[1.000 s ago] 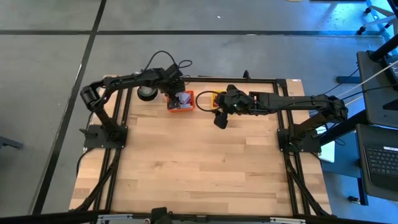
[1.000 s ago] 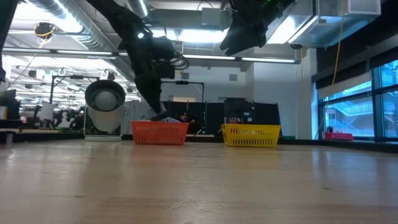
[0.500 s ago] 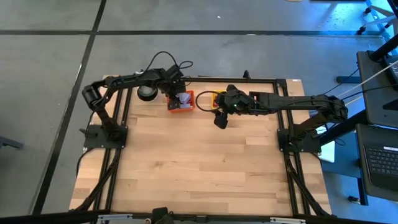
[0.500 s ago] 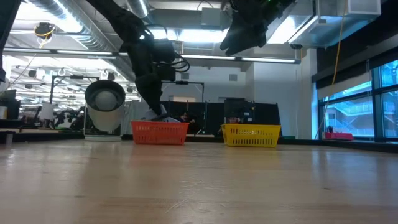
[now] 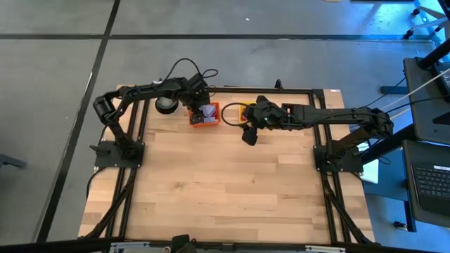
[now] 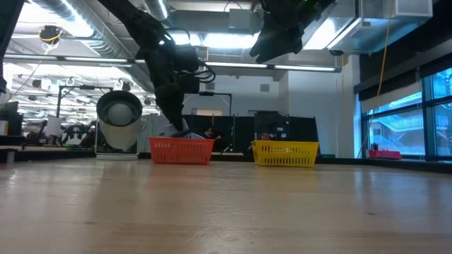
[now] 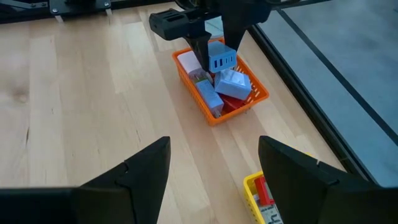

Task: Pick & Place Office items
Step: Put the purple charger adapter into the orange bin, then return to Home Position

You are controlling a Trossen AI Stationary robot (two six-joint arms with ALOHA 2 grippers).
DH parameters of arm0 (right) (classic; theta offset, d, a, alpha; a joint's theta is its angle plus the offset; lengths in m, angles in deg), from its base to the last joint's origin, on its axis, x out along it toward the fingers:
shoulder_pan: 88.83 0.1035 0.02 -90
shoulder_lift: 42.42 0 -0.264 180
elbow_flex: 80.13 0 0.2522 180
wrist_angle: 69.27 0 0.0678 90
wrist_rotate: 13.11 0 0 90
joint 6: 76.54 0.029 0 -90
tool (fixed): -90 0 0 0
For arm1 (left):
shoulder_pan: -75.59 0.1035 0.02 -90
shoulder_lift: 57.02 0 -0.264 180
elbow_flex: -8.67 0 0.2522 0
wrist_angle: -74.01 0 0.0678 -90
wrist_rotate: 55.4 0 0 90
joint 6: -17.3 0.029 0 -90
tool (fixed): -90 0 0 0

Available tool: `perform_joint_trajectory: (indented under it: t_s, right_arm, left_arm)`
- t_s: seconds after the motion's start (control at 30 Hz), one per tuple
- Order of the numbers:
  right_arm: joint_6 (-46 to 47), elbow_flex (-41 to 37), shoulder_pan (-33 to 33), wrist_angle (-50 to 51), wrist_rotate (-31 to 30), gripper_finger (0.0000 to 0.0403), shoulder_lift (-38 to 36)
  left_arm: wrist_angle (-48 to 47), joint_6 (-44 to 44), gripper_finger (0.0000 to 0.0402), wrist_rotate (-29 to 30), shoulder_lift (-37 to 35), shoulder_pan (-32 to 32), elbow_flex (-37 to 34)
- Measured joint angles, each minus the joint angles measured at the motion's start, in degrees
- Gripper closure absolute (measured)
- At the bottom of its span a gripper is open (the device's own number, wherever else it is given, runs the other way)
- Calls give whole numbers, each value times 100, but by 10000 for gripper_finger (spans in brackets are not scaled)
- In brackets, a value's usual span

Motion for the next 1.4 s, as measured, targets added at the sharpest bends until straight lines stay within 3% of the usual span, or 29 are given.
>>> perform_joint_trajectory:
  t_s: [0.53,1.2,1.4]
  right_arm:
    - [7,0,-2,0,1,158,0]
    - [-29,0,0,-134,142,158,0]
    - [-39,0,0,-133,140,158,0]
  left_arm:
    - [-69,-379,125,83,7,0,-9]
    - [340,-287,123,697,-15,-42,-8]
    - [371,-187,123,918,-22,-171,367]
